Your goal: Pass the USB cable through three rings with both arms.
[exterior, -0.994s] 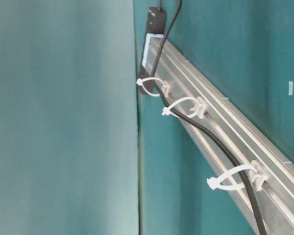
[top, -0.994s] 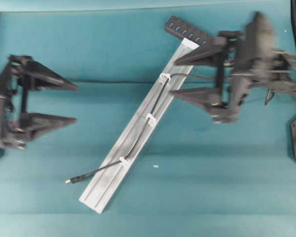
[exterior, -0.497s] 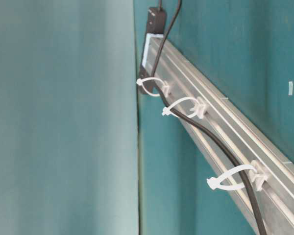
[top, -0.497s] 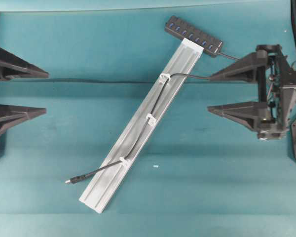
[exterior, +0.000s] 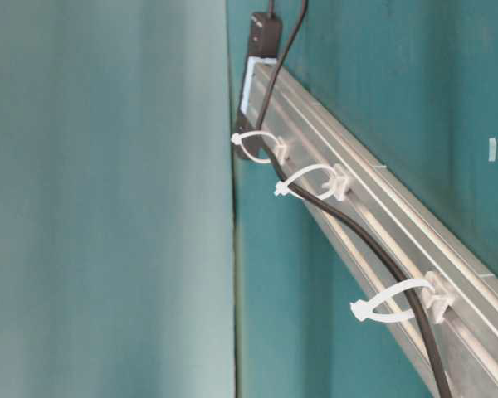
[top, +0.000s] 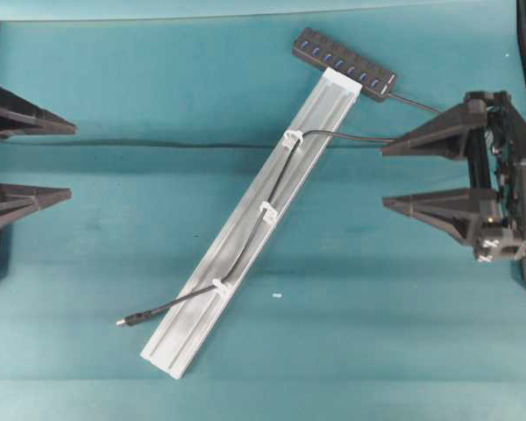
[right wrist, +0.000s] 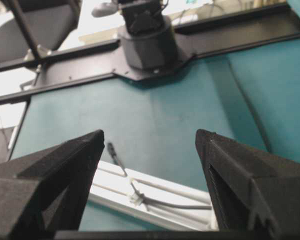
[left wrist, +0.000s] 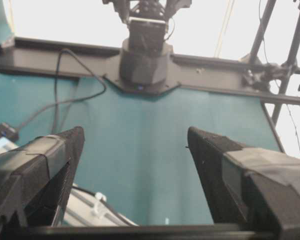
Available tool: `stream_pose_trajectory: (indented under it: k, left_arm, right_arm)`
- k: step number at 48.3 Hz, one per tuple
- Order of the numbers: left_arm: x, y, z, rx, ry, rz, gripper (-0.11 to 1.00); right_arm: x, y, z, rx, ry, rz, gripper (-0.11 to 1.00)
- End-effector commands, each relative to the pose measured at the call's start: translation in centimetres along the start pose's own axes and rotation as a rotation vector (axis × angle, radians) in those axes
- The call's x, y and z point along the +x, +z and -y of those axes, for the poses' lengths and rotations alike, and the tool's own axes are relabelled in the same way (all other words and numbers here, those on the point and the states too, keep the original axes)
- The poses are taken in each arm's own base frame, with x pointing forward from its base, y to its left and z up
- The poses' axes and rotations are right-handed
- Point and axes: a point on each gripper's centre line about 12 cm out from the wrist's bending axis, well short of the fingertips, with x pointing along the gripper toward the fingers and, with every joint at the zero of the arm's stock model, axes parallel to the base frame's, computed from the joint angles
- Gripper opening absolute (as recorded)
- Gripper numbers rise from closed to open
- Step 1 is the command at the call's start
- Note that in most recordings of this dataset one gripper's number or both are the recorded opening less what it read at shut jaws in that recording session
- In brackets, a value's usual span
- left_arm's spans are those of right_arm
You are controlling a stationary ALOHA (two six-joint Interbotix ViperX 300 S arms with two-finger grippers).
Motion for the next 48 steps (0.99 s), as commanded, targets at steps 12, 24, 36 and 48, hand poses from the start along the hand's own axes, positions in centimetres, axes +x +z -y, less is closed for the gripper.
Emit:
stream_pose_trajectory:
  k: [12,24,36,48]
  left_arm:
    - [0.2,0.4,0.0,0.006,0.003,0.006,0.91]
    - [0.0,-0.8,-0.1,-0.005,0.005,-0.018,0.91]
    - [-0.1,-0.8,0.0,-0.014,0.0,-0.028,0.91]
    - [-0.7,-0.2,0.2,-0.007,-0.017,0.054,0.91]
  right_arm:
    - [-1.3,0.3,-0.7,0.022,0.034,0.036,0.85]
    - [-3.6,0.3,-0.5,0.028,0.041,0.068,0.85]
    - [-4.5,0.5,-0.5,0.019,0.046,0.09,0.85]
    - [-4.2,-1.9,0.0,0.024,0.029,0.014,0.85]
